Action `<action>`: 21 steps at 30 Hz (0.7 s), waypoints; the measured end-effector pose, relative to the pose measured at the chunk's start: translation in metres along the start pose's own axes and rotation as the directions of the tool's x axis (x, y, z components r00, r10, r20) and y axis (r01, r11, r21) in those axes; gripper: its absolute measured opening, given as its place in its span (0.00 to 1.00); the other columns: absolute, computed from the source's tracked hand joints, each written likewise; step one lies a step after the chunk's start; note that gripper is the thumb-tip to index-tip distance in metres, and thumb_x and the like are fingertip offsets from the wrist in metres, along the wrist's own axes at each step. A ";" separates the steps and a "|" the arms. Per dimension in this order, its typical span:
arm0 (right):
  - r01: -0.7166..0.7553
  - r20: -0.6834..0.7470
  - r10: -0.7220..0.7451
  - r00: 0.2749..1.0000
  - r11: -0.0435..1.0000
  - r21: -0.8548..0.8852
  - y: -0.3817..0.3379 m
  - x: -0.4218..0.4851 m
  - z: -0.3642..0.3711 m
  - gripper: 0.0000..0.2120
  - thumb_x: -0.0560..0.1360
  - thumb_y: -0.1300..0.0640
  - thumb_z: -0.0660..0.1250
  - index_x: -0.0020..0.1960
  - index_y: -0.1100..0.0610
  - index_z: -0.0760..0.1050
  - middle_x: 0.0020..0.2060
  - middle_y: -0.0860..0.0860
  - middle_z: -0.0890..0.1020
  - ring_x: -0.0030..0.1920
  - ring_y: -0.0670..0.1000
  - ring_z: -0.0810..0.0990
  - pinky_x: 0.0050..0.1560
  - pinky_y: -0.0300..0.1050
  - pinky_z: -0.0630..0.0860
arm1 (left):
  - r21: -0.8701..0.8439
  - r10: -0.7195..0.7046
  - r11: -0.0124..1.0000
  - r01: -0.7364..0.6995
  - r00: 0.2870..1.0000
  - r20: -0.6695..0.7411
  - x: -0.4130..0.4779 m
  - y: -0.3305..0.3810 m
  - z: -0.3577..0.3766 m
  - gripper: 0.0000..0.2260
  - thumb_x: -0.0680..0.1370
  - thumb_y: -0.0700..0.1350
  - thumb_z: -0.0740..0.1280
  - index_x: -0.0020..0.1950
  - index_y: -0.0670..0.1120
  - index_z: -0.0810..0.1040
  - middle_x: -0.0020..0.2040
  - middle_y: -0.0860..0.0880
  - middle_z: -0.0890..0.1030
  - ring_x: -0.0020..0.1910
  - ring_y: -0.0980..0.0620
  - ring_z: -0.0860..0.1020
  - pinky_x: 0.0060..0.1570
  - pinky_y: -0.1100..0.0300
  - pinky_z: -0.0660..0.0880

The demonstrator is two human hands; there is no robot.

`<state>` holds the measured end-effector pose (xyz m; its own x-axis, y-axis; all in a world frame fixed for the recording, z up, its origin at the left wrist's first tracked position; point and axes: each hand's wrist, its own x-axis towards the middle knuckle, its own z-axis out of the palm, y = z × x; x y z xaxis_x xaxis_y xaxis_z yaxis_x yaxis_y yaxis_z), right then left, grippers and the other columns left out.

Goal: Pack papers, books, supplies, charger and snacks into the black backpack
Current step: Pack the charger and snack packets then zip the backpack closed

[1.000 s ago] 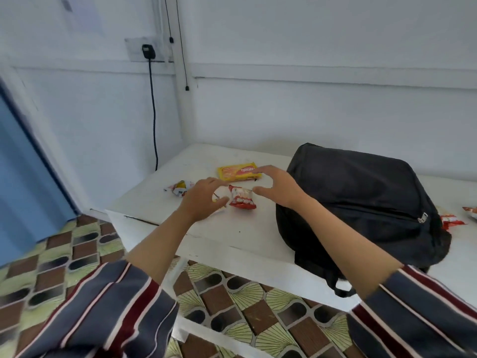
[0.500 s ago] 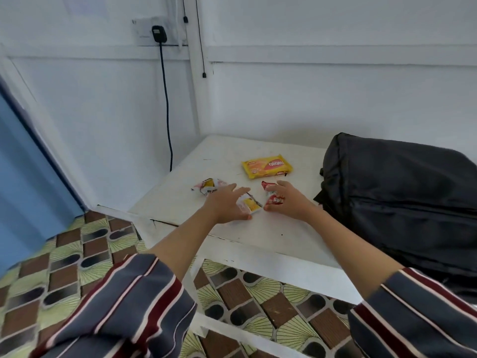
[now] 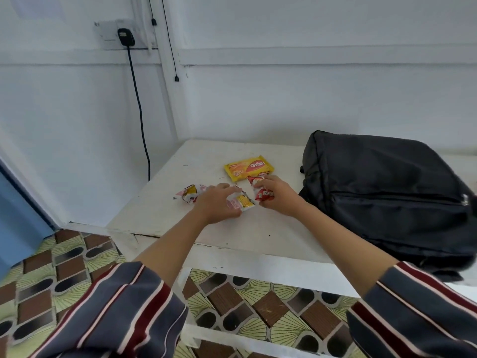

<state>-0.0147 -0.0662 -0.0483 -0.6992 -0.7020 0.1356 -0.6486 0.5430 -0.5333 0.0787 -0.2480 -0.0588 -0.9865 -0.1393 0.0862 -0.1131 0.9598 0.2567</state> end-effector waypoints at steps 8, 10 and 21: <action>0.032 -0.149 -0.046 0.988 0.995 -0.093 0.008 -0.022 -0.083 0.23 0.72 0.63 0.70 0.65 0.54 0.72 0.72 0.56 0.62 0.70 0.56 0.64 0.66 0.42 0.63 | -0.097 0.071 0.991 -0.092 0.976 -0.208 0.031 0.065 -0.033 0.34 0.63 0.60 0.62 0.69 0.56 0.69 0.70 0.50 0.69 0.66 0.46 0.68 0.60 0.54 0.67; 0.016 -0.181 -0.036 0.983 0.994 -0.111 0.019 -0.035 -0.105 0.22 0.72 0.63 0.70 0.65 0.54 0.72 0.72 0.55 0.62 0.70 0.56 0.63 0.67 0.45 0.62 | -0.102 0.111 0.985 -0.138 0.965 -0.238 0.040 0.086 -0.038 0.34 0.63 0.60 0.63 0.69 0.55 0.70 0.69 0.50 0.70 0.65 0.45 0.69 0.59 0.55 0.67; -0.138 -0.237 0.113 0.965 0.986 -0.089 0.100 -0.097 -0.191 0.28 0.72 0.63 0.69 0.69 0.53 0.68 0.73 0.53 0.61 0.70 0.53 0.64 0.64 0.41 0.63 | -0.097 0.337 0.926 -0.365 0.915 -0.222 0.087 0.210 -0.024 0.29 0.70 0.52 0.71 0.70 0.53 0.68 0.71 0.50 0.66 0.68 0.48 0.64 0.64 0.55 0.62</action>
<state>-0.0691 0.1442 0.0453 -0.8192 -0.5068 0.2684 -0.5706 0.6733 -0.4702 -0.0276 -0.0646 0.0260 -0.9142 0.1423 0.3794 0.2669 0.9159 0.2997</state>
